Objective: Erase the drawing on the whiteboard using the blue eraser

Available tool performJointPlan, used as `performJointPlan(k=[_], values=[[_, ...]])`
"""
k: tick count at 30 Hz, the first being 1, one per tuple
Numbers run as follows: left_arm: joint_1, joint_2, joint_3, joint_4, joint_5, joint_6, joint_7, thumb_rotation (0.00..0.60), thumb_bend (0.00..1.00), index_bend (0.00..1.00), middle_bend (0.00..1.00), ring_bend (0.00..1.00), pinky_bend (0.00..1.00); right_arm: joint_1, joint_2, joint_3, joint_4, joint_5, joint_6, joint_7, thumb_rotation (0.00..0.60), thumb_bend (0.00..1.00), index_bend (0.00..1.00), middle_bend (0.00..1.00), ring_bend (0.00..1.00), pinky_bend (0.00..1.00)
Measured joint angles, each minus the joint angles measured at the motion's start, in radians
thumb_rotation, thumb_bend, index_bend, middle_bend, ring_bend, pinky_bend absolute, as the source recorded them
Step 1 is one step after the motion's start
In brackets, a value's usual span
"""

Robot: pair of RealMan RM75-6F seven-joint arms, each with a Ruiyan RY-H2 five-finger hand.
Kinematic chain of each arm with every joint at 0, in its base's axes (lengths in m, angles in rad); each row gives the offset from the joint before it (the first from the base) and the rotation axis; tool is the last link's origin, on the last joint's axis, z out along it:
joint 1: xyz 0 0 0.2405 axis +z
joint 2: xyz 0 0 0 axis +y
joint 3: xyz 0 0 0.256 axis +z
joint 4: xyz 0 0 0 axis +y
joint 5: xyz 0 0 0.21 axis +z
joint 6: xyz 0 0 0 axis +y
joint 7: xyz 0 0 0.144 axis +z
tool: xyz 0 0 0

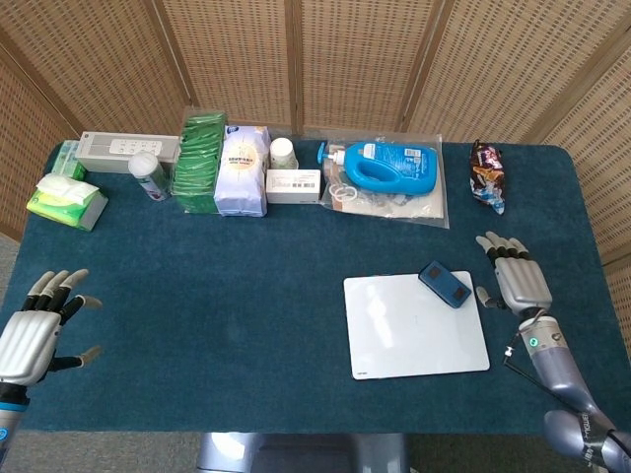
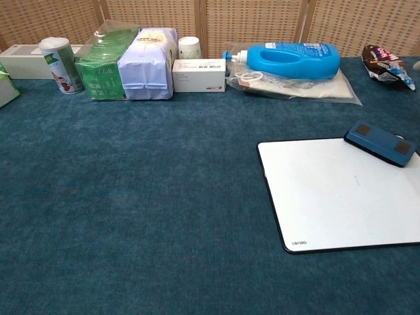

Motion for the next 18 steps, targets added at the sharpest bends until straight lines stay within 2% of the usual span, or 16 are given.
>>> performJointPlan(k=[4,10,18], values=[[0.0,0.001,0.0,0.0,-0.003,-0.003,-0.012,0.6,0.17,0.34,0.11,0.06,0.0,-0.014,0.017,0.008,-0.022,-0.022,0.036,0.013,0.6,0.38,0.07,0.0,0.0,0.0],[0.016,-0.004,0.007,0.011,-0.011,0.01,-0.032,0.6,0.17,0.34,0.14,0.07,0.0,-0.058,0.035,0.01,-0.048,-0.089,0.158,0.017,0.6,0.38,0.17,0.03,0.0,0.0],[0.057,-0.044,0.016,0.071,-0.004,0.074,-0.049,0.6,0.17,0.33,0.15,0.08,0.0,-0.17,0.025,-0.041,-0.016,-0.239,0.359,0.028,0.6,0.38,0.27,0.06,0.0,0.0]])
